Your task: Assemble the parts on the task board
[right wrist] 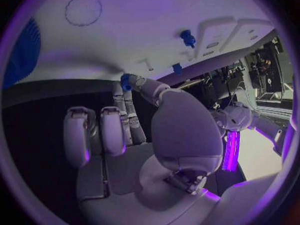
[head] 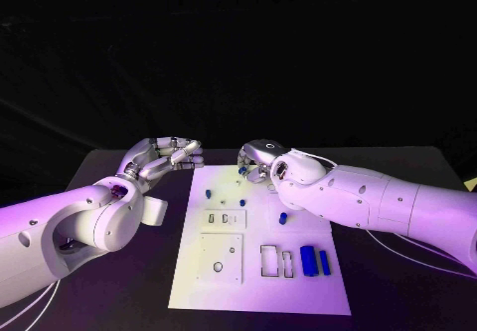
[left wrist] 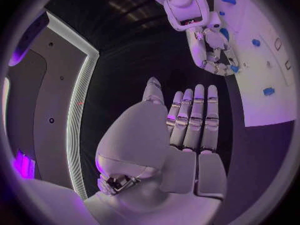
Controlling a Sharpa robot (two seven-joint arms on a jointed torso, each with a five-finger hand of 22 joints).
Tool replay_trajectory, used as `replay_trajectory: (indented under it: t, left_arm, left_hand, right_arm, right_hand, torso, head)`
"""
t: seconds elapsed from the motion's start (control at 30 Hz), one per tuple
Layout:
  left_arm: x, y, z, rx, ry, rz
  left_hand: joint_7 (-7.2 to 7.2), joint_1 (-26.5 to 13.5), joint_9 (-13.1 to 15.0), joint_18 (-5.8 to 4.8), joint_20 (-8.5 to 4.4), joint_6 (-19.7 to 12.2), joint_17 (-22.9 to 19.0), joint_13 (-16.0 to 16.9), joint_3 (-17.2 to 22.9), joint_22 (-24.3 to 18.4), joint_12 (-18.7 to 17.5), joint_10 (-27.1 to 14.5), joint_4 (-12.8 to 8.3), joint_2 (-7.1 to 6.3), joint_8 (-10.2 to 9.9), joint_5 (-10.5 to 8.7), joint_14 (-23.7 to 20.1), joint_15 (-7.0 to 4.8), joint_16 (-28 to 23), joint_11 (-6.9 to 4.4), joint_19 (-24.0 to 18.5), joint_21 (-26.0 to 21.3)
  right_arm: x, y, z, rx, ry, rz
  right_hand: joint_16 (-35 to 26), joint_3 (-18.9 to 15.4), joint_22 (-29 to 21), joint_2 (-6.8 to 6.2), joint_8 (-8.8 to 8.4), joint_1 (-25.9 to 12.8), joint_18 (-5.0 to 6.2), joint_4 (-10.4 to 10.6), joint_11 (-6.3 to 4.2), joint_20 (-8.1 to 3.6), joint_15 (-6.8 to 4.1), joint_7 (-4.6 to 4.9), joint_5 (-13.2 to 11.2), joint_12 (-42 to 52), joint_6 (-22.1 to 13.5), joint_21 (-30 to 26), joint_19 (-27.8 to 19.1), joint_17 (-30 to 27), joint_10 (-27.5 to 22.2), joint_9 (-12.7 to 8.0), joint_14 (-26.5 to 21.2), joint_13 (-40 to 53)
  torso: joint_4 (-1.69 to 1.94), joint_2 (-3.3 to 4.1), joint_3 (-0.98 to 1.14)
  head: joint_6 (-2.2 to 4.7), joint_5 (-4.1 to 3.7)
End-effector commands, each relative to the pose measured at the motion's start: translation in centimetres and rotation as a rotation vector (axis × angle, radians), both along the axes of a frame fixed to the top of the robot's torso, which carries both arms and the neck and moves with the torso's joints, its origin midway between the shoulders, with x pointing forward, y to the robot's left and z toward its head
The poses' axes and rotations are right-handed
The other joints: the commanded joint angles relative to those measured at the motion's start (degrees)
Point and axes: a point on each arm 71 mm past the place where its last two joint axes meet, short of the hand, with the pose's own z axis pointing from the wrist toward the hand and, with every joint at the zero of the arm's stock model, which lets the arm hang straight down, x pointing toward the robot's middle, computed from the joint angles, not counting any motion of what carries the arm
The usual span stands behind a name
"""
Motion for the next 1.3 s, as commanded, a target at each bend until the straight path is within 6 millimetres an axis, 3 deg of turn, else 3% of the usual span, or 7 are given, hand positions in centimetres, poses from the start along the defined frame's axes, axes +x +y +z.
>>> replay_trajectory:
  t: [0.03,0.4,0.73,0.8,0.9,1.03,1.3]
  left_arm:
    - [0.0,-0.2,0.2,-0.009,-0.005,-0.017]
    - [0.0,-0.3,0.2,-0.009,-0.004,-0.02]
    - [0.1,-0.2,0.2,-0.008,-0.003,-0.019]
    - [0.1,-0.2,0.1,-0.008,-0.003,-0.018]
    - [0.1,-0.1,0.1,-0.007,-0.002,-0.017]
    - [0.2,0.2,0.1,-0.006,-0.002,-0.011]
    - [0.4,0.5,0.0,-0.009,0.0,-0.007]
  left_hand:
    - [0.15,-0.49,0.18,0.63,0.06,-0.16,0.21,-0.08,-0.53,-0.16,-0.4,-0.48,-0.08,0.39,-0.39,-0.31,-0.45,0.14,-0.43,0.02,0.19,-0.37]
    - [0.15,-0.48,0.21,0.63,0.07,-0.17,0.24,-0.08,-0.6,-0.19,-0.42,-0.5,-0.09,0.43,-0.4,-0.33,-0.46,0.15,-0.48,0.01,0.2,-0.41]
    - [0.15,-0.48,0.21,0.63,0.07,-0.17,0.24,-0.08,-0.6,-0.19,-0.42,-0.5,-0.09,0.43,-0.4,-0.33,-0.46,0.15,-0.48,0.01,0.2,-0.41]
    - [0.15,-0.48,0.21,0.63,0.07,-0.17,0.24,-0.08,-0.6,-0.19,-0.42,-0.5,-0.09,0.43,-0.4,-0.33,-0.46,0.15,-0.48,0.01,0.2,-0.41]
    - [0.17,-0.5,0.26,0.63,0.07,-0.18,0.31,-0.08,-0.72,-0.24,-0.43,-0.52,-0.09,0.49,-0.43,-0.35,-0.49,0.15,-0.55,-0.01,0.21,-0.46]
    - [0.18,-0.5,0.28,0.63,0.08,-0.19,0.32,-0.08,-0.76,-0.25,-0.44,-0.55,-0.09,0.51,-0.44,-0.36,-0.53,0.16,-0.59,-0.02,0.2,-0.48]
    - [0.18,-0.5,0.28,0.63,0.08,-0.19,0.32,-0.08,-0.76,-0.25,-0.44,-0.55,-0.09,0.51,-0.44,-0.36,-0.53,0.16,-0.59,-0.02,0.2,-0.48]
  right_arm:
    - [0.0,0.0,-0.6,-0.036,0.022,-0.007]
    - [0.6,0.0,-0.8,-0.051,0.028,-0.022]
    - [0.3,0.0,-0.9,-0.052,0.031,-0.006]
    - [0.2,-0.4,-0.8,-0.037,0.018,-0.01]
    - [-0.1,-1.0,-0.6,-0.014,0.002,-0.015]
    - [-0.8,-2.2,-0.2,0.016,-0.005,-0.022]
    - [-2.4,-5.5,1.7,0.137,0.021,-0.055]
  right_hand:
    - [0.09,0.16,4.57,-0.23,0.27,0.09,-0.9,0.03,0.01,0.17,-0.27,-0.04,0.16,-0.24,0.15,-0.05,-0.13,-0.14,0.14,0.22,2.39,0.03]
    - [-0.07,0.55,3.56,-1.26,-0.52,-0.46,-0.62,0.17,0.58,0.5,0.16,0.44,-0.27,-0.55,-1.09,-0.77,-1.06,-0.71,-1.71,0.22,2.21,-0.33]
    - [-1.71,-1.86,-1.11,-4.56,-2.94,-1.92,0.6,0.44,2.09,1.83,1.48,1.95,1.34,-0.33,-4.06,-4.29,-5.02,-4.28,-7.46,-0.59,0.84,-1.67]
    - [-2.28,-8.9,-2.5,-4.61,-4.29,-3.16,0.97,2.32,2.05,2.03,1.62,1.86,-2.18,-0.07,-5.7,-5.57,-6.15,-5.84,-8.82,-1.22,0.2,-1.8]
    - [-3.62,-25.7,-4.17,-2.28,-5.39,3.32,1.55,9.32,2.43,1.92,1.77,1.78,-3.46,0.57,-6.19,-7.53,-7.19,-9.34,-10.41,-2.31,-0.81,-1.69]
    - [-3.41,-27.77,-3.96,-3.15,-5.67,7.46,1.39,15.88,2.06,1.99,1.56,1.73,-3.11,1.28,-6.18,-7.88,-6.87,-9.95,-10.26,-2.77,-0.8,-1.46]
    - [-0.61,-22.6,1.39,-3.14,-5.56,11.38,0.14,17.47,0.5,0.89,0.27,1.23,0.6,5.54,-4.61,-4.09,-2.68,-5.79,-1.71,-3.25,1.11,0.67]
  torso:
    - [0.14,0.06,-0.04]
    - [0.13,0.12,-0.09]
    - [-0.05,0.04,-0.07]
    - [-0.07,0.03,-0.07]
    - [-0.14,-0.02,-0.02]
    - [-0.44,-0.07,0.02]
    - [-1.1,-0.49,-0.03]
  head:
    - [-0.02,-0.05]
    - [-0.1,0.03]
    - [-0.21,0.24]
    - [-0.24,0.26]
    - [-0.07,0.3]
    - [0.08,0.36]
    - [0.23,0.55]
